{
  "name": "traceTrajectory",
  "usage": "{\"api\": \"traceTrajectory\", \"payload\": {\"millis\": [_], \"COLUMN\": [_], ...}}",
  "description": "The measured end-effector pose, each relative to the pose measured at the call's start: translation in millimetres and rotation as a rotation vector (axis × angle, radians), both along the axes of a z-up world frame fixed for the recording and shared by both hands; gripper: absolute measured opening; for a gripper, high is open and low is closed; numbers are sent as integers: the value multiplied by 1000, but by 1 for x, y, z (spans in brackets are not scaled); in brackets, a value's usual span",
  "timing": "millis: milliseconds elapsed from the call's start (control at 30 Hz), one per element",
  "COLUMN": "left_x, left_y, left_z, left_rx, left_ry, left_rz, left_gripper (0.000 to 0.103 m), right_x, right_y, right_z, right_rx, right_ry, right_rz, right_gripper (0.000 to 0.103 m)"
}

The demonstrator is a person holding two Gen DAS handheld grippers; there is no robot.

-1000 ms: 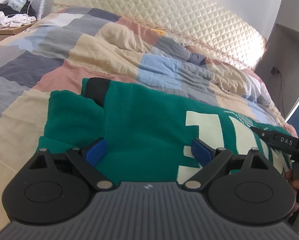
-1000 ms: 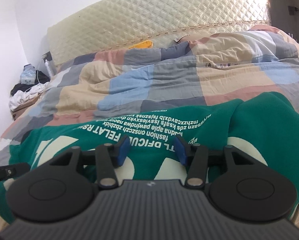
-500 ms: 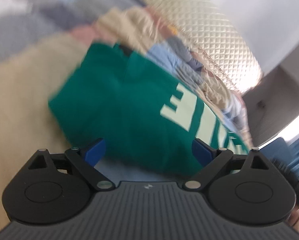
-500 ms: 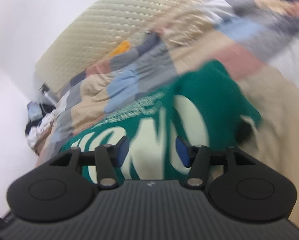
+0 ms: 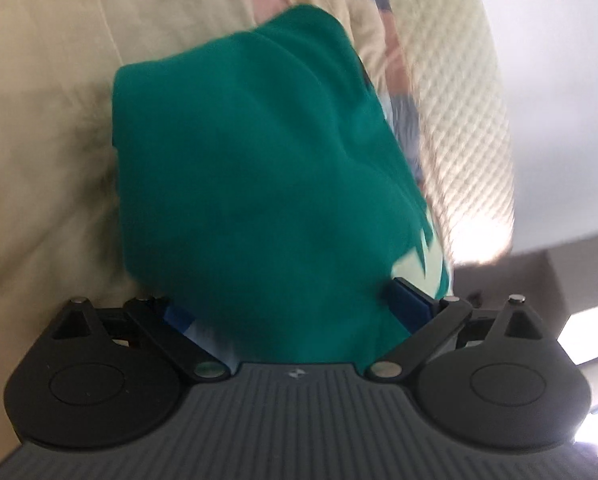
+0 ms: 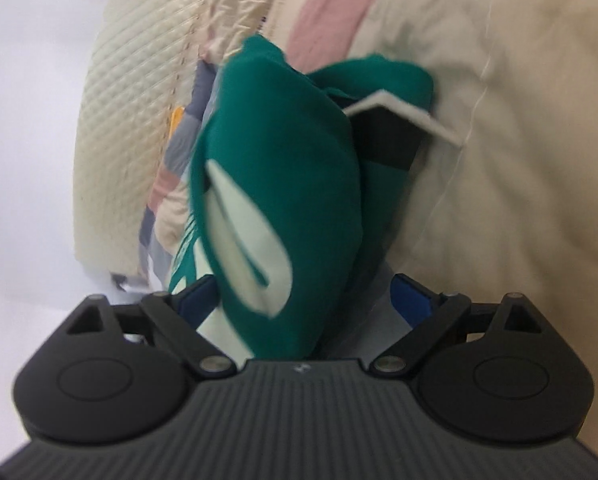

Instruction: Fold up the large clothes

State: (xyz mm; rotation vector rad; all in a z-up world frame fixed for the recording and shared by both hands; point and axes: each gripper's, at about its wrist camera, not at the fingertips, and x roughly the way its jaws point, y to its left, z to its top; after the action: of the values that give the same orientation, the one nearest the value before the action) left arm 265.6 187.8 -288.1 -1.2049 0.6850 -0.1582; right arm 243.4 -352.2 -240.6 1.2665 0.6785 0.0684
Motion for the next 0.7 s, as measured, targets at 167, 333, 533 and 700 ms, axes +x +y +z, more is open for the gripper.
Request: {"api": "traceTrajectory", "payload": {"millis": [167,333,533,700], "left_x": [12,22,32,38], "left_y": [11,14,6,1], "left_z": [-14,-20,-17,-14], "left_rx": [-105,-139,-76,-11], "left_ry": [-47,-52,-48,-69], "left_rz": [66,102,113,119], "left_gripper": [99,99,99,90], "right_x": [24,42,74,83], "right_y": [4,6,27,32], "right_z": [-8,-13,-15,-16], "right_rx": [-43,-17,-151,-147], "right_ry": [-75,-155,-90,-149], "right_rz": [-39,-88,-91,-61], "right_gripper": [96,101,103,91]}}
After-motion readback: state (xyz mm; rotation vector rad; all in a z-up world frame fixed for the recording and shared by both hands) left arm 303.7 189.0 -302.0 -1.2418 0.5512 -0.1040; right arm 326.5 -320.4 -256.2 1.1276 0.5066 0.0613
